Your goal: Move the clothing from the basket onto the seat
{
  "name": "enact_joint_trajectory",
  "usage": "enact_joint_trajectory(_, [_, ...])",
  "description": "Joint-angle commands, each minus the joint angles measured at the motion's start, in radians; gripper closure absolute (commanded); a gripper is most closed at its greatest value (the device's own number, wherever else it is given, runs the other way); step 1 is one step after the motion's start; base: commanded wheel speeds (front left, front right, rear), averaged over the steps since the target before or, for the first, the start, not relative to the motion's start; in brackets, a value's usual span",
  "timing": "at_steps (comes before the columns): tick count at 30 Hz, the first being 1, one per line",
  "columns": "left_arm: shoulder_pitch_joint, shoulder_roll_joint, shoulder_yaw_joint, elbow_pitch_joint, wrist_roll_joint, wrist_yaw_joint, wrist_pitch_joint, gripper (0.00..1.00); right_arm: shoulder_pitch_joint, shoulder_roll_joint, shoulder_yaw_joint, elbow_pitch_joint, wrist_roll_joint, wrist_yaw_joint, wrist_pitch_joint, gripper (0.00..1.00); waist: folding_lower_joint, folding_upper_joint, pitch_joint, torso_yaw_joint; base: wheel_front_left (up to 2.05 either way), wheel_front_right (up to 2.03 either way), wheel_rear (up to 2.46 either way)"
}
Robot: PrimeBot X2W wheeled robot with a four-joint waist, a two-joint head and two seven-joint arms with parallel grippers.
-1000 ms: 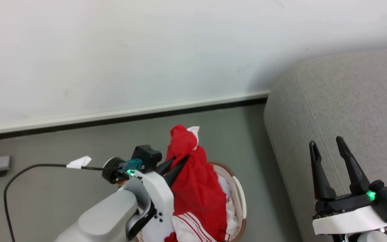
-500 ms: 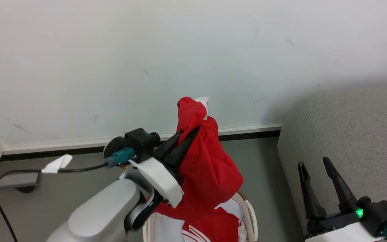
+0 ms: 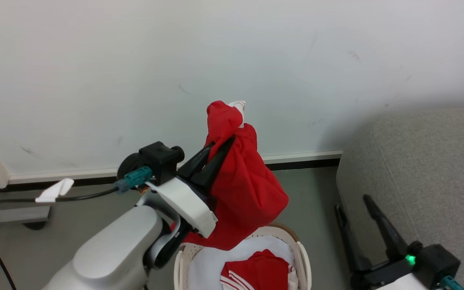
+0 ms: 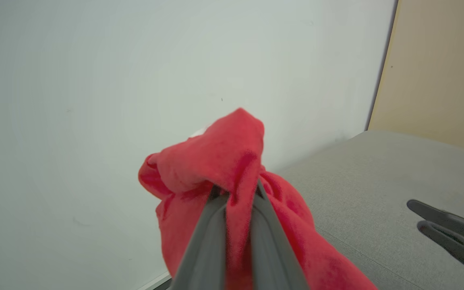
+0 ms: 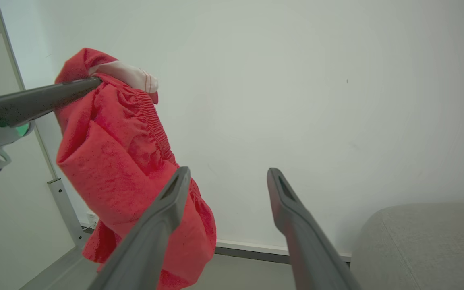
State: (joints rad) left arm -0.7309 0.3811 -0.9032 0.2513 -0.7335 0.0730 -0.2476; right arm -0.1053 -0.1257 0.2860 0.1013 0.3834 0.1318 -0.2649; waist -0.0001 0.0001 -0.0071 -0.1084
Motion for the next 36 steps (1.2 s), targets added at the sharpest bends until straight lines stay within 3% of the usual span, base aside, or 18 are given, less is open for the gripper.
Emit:
enact_joint_trajectory(1, [-0.001, 0.007, 0.008, 0.002, -0.013, 0.006, 0.0, 1.0, -0.012, -0.015, 0.038, -0.008, 0.013, -0.002, 0.001, 0.0, 0.0001, -0.0001, 0.002, -0.002, 0.0, 0.0, 0.0])
enact_joint_trajectory(7, [0.0, -0.003, 0.005, 0.018, -0.02, 0.004, 0.005, 1.0, -0.071, -0.058, 0.212, -0.012, 0.005, -0.002, 0.001, 0.0, 0.0001, -0.0001, 0.008, 0.002, 0.0, 0.0, 0.0])
enact_joint_trajectory(13, [0.005, -0.019, -0.005, 0.039, -0.026, -0.008, 0.002, 1.0, -0.171, -0.085, 0.345, 0.06, -0.04, -0.002, 0.001, 0.0, 0.0001, -0.0001, 0.0, 0.024, 0.0, 0.0, 0.0])
enact_joint_trajectory(23, [0.023, -0.086, -0.073, 0.05, -0.02, -0.048, 0.015, 1.0, -0.282, -0.071, 0.4, 0.248, -0.077, -0.002, 0.001, 0.0, 0.0001, -0.0001, -0.035, 0.116, 0.0, 0.0, 0.0])
enact_joint_trajectory(36, [0.017, -0.165, -0.144, 0.046, -0.022, -0.084, 0.048, 1.0, -0.38, -0.103, 0.552, 0.464, 0.082, -0.002, 0.001, 0.0, 0.0001, -0.0001, -0.062, 0.235, 0.0, 0.0, 0.0])
